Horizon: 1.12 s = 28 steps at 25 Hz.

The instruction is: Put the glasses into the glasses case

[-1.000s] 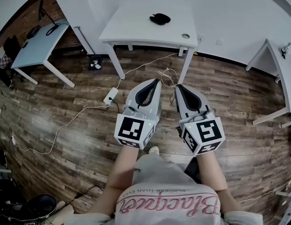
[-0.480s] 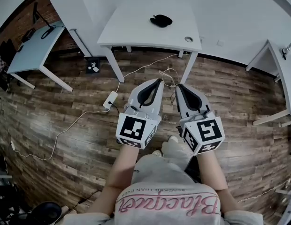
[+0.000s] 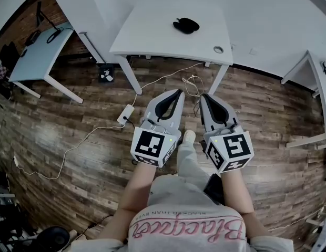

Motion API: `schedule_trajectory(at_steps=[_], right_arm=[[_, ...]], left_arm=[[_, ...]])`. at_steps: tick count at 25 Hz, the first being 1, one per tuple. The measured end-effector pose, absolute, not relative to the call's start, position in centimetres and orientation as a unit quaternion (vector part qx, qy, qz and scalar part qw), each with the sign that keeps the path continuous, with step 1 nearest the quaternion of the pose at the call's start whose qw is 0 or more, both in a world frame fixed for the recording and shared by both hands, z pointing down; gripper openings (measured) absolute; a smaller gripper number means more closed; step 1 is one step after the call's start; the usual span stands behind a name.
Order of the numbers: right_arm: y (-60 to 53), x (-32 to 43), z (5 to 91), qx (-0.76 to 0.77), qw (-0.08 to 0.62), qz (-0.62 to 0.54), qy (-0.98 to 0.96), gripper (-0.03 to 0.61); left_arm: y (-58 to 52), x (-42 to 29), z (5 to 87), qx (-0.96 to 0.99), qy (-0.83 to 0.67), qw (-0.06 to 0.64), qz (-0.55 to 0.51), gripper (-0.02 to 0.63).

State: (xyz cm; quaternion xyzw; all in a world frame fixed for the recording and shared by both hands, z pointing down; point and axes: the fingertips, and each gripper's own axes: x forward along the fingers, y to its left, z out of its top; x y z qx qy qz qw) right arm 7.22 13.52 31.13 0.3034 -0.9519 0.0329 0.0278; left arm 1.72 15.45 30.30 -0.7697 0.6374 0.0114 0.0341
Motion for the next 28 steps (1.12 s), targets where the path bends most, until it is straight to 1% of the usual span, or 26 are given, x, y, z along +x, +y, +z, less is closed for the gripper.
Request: schedule_trajectory(at_steps=[28], right_arm=[[-11.9,-0.3,30.2,0.262,0.033,0.05,-0.963,0.012]], left_arm=[[-9.6,-5.6,29.9,-0.749,0.663,0.008,0.0,0.003]])
